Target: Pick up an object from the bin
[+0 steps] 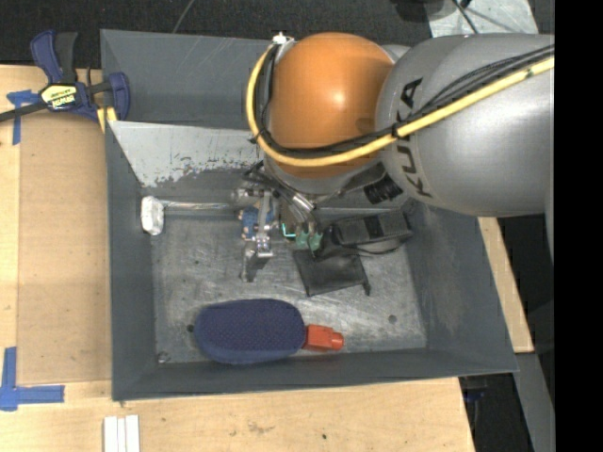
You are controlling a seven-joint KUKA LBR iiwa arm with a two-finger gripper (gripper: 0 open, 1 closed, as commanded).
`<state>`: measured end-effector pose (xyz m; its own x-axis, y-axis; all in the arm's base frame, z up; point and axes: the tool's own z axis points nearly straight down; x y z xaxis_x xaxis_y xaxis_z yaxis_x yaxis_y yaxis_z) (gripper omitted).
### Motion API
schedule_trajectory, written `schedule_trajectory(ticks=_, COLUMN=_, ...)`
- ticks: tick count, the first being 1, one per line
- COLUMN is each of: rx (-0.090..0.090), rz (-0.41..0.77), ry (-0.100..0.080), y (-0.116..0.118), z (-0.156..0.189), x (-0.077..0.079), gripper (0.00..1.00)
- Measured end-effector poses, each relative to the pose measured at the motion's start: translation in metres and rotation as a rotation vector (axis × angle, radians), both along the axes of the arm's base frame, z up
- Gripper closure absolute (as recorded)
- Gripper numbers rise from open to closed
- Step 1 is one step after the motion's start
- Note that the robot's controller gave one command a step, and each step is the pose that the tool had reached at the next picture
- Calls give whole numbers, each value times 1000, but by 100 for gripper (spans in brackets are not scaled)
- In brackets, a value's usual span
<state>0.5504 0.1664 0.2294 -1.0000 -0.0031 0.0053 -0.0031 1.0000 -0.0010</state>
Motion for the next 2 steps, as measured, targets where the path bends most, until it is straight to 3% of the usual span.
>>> schedule_trajectory(ticks=1, rx=-2, rz=65, ry=5, y=-34, z=-95, x=-64, gripper=0)
schedule_trajectory(ticks=2, rx=2, rz=64, ry=-6, y=-32, z=-91, x=-60, gripper=100)
